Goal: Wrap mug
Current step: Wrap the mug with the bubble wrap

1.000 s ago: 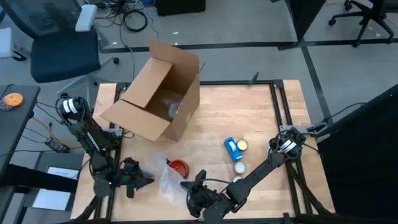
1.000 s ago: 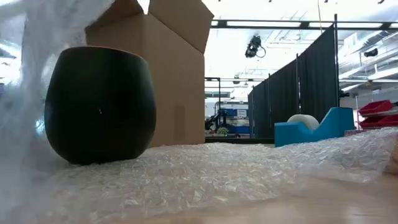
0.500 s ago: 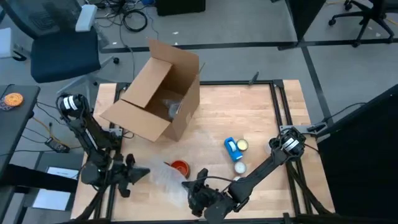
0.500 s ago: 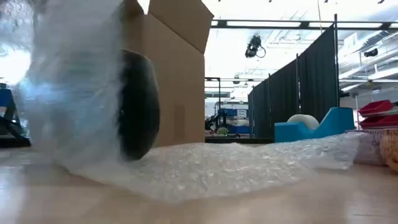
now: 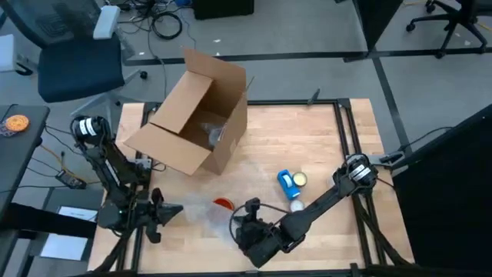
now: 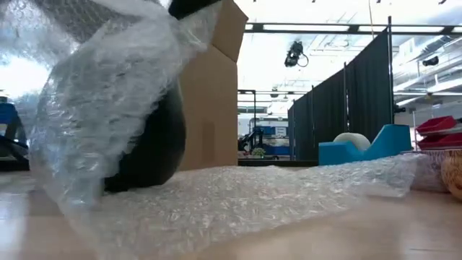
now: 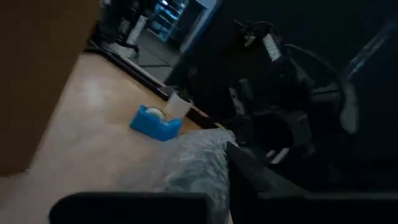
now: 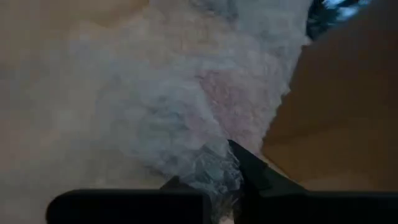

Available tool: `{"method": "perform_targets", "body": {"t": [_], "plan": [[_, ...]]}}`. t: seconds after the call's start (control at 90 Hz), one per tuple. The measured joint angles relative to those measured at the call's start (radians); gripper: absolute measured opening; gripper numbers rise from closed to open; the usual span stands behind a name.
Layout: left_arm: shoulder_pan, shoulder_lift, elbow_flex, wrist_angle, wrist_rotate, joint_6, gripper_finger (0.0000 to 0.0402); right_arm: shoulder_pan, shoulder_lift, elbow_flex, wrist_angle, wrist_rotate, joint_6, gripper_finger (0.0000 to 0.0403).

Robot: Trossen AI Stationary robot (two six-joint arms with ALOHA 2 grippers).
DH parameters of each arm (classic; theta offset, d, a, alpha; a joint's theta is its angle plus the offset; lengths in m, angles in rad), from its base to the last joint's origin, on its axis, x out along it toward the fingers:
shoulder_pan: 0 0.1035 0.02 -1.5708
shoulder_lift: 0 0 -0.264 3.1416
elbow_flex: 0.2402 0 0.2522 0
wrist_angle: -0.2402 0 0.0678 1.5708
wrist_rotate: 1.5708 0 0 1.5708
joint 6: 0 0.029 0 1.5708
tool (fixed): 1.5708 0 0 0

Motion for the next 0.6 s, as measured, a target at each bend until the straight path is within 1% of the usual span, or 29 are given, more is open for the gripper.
{"method": "perform_targets", "body": {"t": [0.111, 0.222, 0.278, 0.389, 0.522, 0.6], "plan": [[0.000, 0.000, 0.000, -0.006, -0.001, 0.002, 0.0000, -0.040, -0.006, 0.000, 0.023, -0.201, -0.028, 0.0000], [0.000, 0.000, 0.000, -0.017, 0.000, 0.014, 0.0000, -0.104, -0.006, 0.000, 0.020, -0.431, -0.021, 0.0000], [0.000, 0.000, 0.000, -0.019, 0.000, 0.021, 0.0000, -0.138, -0.006, 0.000, 0.014, -0.526, -0.012, 0.0000], [0.000, 0.000, 0.000, -0.021, 0.001, 0.029, 0.0000, -0.198, -0.019, 0.000, -0.019, -0.641, 0.004, 0.0000], [0.000, 0.000, 0.000, -0.023, 0.003, 0.062, 0.0000, -0.265, -0.065, 0.000, -0.035, -0.773, 0.026, 0.0000], [0.000, 0.000, 0.000, -0.027, 0.003, 0.082, 0.0000, -0.298, -0.086, 0.000, -0.035, -0.803, 0.035, 0.0000]]}}
